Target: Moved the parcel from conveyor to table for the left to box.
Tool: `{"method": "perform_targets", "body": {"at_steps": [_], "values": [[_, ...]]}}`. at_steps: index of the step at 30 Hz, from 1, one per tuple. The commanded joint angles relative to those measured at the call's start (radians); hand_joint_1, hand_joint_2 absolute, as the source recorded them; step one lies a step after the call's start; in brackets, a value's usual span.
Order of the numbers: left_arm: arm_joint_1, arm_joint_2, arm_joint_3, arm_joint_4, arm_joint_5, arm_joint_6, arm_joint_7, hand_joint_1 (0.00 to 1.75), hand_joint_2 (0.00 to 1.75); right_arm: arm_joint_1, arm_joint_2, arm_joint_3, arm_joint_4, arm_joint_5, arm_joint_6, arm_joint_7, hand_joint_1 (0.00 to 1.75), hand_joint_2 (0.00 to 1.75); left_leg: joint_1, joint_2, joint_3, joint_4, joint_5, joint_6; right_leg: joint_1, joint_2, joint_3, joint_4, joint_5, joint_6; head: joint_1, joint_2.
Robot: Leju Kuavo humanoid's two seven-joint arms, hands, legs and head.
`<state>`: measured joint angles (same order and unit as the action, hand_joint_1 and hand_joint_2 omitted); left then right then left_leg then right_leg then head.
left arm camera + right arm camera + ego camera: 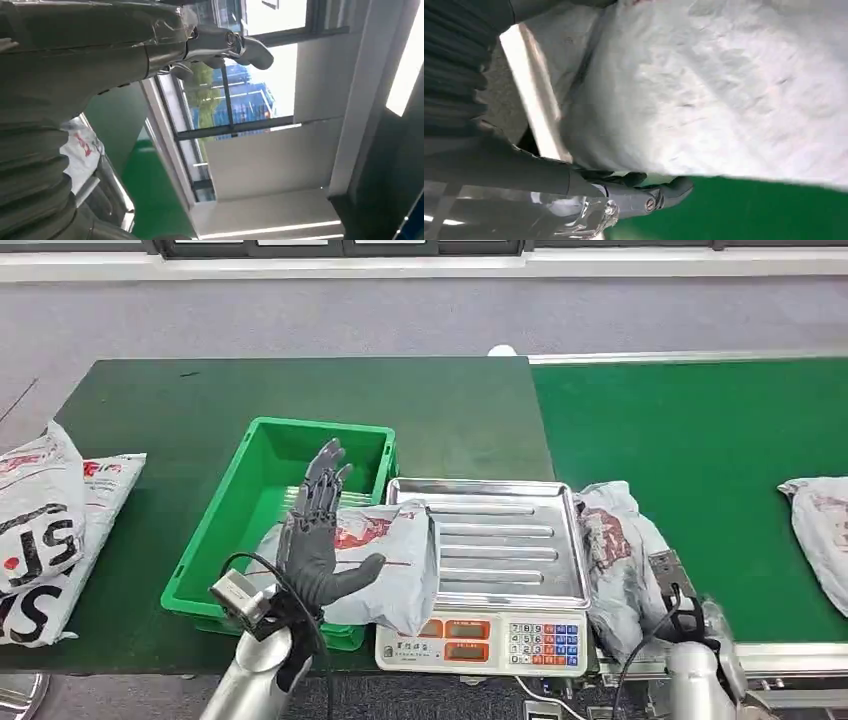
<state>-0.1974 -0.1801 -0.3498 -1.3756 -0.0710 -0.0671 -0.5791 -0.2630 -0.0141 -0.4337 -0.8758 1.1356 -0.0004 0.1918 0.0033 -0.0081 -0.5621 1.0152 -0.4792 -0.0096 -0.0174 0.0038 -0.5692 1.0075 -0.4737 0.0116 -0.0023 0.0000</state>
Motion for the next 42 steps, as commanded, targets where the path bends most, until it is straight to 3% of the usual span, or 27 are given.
{"method": "perform_targets", "body": {"at_steps": [1, 3, 4, 6, 7, 11, 20, 24, 39, 42], "values": [[-0.027, 0.027, 0.027, 0.061, -0.004, 0.002, 0.005, 0.0, 1.75, -0.065, -0.024, 0.121, 0.214, -0.006, 0.002, -0.021, 0.0, 1.75, 0.001, 0.003, 0.001, -0.002, 0.001, 0.0, 0.001, 0.002, 0.001, -0.003, 0.002, -0.001, 0.0, 0.0], [-0.02, 0.031, 0.031, 0.057, 0.0, 0.007, 0.0, 0.0, 1.75, -0.073, -0.019, 0.144, 0.213, -0.013, -0.035, -0.056, 0.0, 1.75, 0.001, 0.004, 0.001, -0.002, 0.001, 0.0, 0.001, 0.002, 0.0, -0.003, 0.003, -0.001, 0.0, 0.0], [-0.008, 0.036, 0.035, 0.045, 0.004, 0.011, -0.004, 0.0, 1.75, -0.086, -0.006, 0.142, 0.207, -0.046, -0.072, -0.1, 0.24, 1.75, 0.001, 0.004, 0.001, -0.003, 0.002, 0.0, 0.001, 0.002, 0.0, -0.004, 0.004, -0.001, 0.0, 0.0], [0.001, 0.041, 0.038, 0.037, 0.006, 0.012, -0.006, 0.0, 1.75, -0.095, 0.0, 0.15, 0.201, -0.048, -0.068, -0.097, 0.24, 1.75, 0.001, 0.007, 0.001, -0.002, 0.002, 0.0, 0.001, 0.006, -0.001, -0.003, 0.004, -0.001, 0.0, 0.0], [0.006, 0.041, 0.04, 0.029, 0.007, 0.013, -0.006, 0.0, 1.75, -0.088, 0.005, 0.154, 0.18, -0.072, -0.075, -0.125, 1.75, 1.75, 0.0, 0.006, 0.001, -0.001, 0.001, 0.0, 0.0, 0.005, -0.001, -0.001, 0.003, -0.001, 0.0, 0.0], [0.009, 0.035, 0.049, 0.032, 0.008, 0.016, -0.01, 0.0, 1.75, -0.077, 0.025, 0.198, 0.122, -0.152, -0.082, -0.234, 1.75, 1.75, 0.001, 0.007, -0.001, -0.002, 0.002, 0.0, 0.001, 0.005, -0.003, -0.002, 0.006, -0.002, 0.0, 0.0], [0.014, 0.036, 0.058, 0.02, -0.003, 0.02, -0.018, 0.0, 1.75, -0.054, 0.046, 0.243, 0.007, -0.281, -0.092, -0.34, 1.75, 1.75, 0.0, 0.006, -0.001, -0.001, 0.002, 0.0, 0.0, 0.004, -0.003, 0.0, 0.004, -0.001, 0.0, 0.0], [0.025, 0.036, 0.063, 0.011, -0.009, 0.025, -0.026, 0.0, 1.75, -0.032, 0.071, 0.204, -0.1, -0.388, -0.177, -0.443, 1.75, 1.75, 0.0, 0.007, -0.002, -0.001, 0.002, -0.001, 0.001, 0.005, -0.004, -0.001, 0.005, -0.002, 0.0, 0.0], [0.026, 0.035, 0.064, 0.009, -0.009, 0.025, -0.026, 0.0, 1.75, -0.024, 0.071, 0.206, -0.119, -0.392, -0.175, -0.44, 1.75, 1.75, 0.0, 0.004, -0.004, -0.002, 0.003, -0.001, 0.001, 0.003, -0.004, -0.002, 0.005, -0.001, 0.0, 0.0], [0.027, 0.029, 0.069, 0.011, -0.008, 0.03, -0.037, 0.0, 1.75, 0.014, 0.105, 0.148, -0.254, -0.559, -0.261, -0.591, 1.75, 1.75, 0.0, 0.003, -0.004, -0.001, 0.002, -0.001, 0.0, 0.002, -0.005, 0.0, 0.004, -0.001, 0.0, 0.0]]}}
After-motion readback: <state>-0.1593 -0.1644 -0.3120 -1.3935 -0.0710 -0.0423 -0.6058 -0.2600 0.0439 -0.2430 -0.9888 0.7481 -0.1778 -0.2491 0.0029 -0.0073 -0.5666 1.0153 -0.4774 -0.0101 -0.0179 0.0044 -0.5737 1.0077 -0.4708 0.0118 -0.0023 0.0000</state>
